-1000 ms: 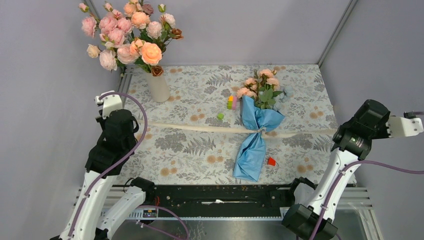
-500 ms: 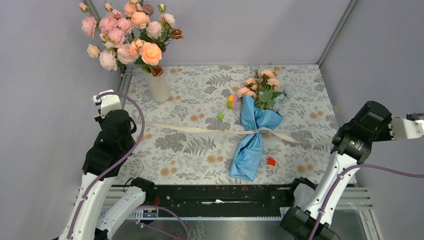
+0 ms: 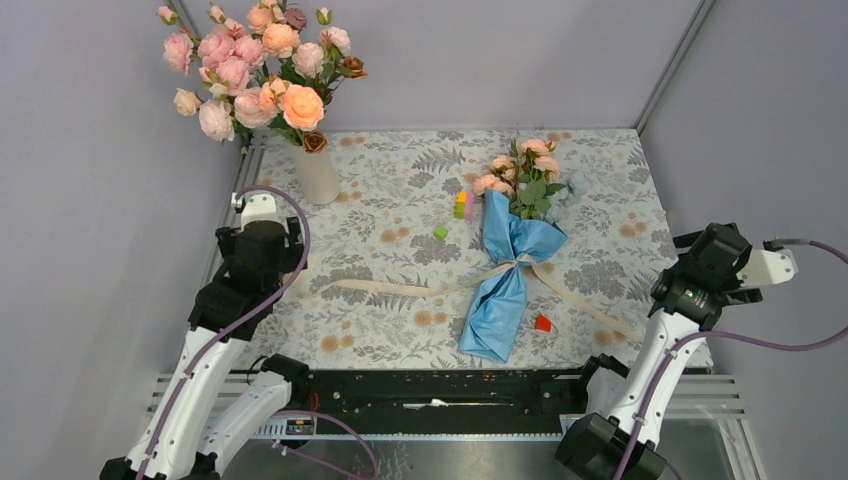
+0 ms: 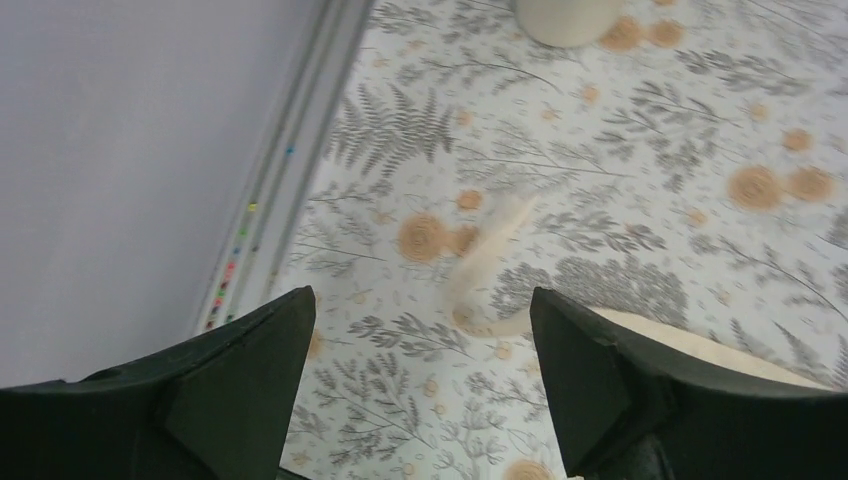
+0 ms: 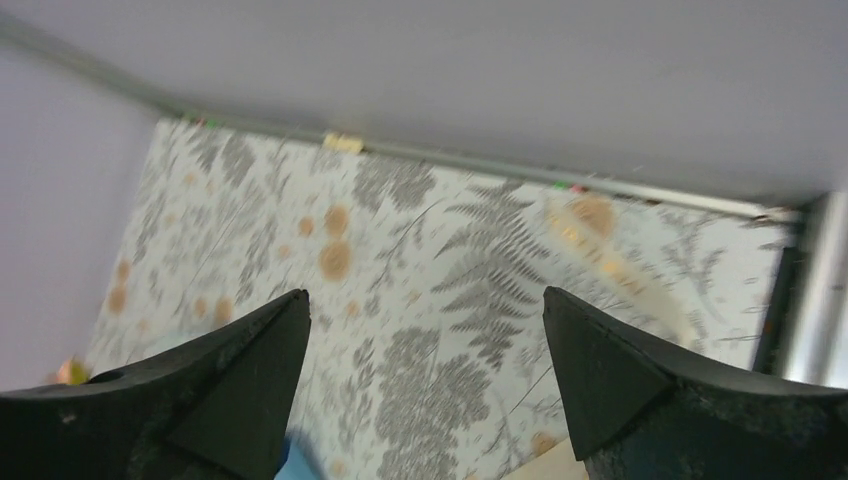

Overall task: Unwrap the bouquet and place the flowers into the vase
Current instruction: Untie the ribbon from the wrapping paper.

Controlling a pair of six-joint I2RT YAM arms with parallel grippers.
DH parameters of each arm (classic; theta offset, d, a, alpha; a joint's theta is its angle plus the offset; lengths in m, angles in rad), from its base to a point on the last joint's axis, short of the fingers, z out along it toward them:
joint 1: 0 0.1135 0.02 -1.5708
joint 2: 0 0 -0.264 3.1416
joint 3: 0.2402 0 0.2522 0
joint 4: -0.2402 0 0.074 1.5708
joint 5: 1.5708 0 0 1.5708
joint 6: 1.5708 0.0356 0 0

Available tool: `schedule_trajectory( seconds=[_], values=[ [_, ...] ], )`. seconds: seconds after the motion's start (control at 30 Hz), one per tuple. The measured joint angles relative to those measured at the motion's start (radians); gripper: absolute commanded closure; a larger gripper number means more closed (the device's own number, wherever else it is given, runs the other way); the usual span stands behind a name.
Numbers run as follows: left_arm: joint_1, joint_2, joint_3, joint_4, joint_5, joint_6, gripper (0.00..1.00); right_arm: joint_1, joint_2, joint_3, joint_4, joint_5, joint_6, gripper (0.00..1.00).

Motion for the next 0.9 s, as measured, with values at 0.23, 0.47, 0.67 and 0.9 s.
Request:
schedule_trajectory(
  seconds=[0.23,0.47,0.67,0.9],
  values=[
    [-0.037,-0.025,-0.045,0.057,0.264,-0.034,0.12,0.004,-0.02,-0.107,0.067,-0.327,0.02,0.09],
    [-0.264,0.03,-0.134,0.241,0.475,-0.138,0.11,0.212,0.018,-0.201,0.115,-0.517,0.023,0.1],
    [-0.449,0.237,-0.216,0.518,0.618,-0.23,0.11,0.478,0.032,-0.297,0.204,-0.61,0.022,0.09],
    [-0.61,0.541,-0.198,0.779,0.679,-0.265,0.1,0.606,0.025,-0.413,0.334,-0.718,-0.001,0.11]
  ],
)
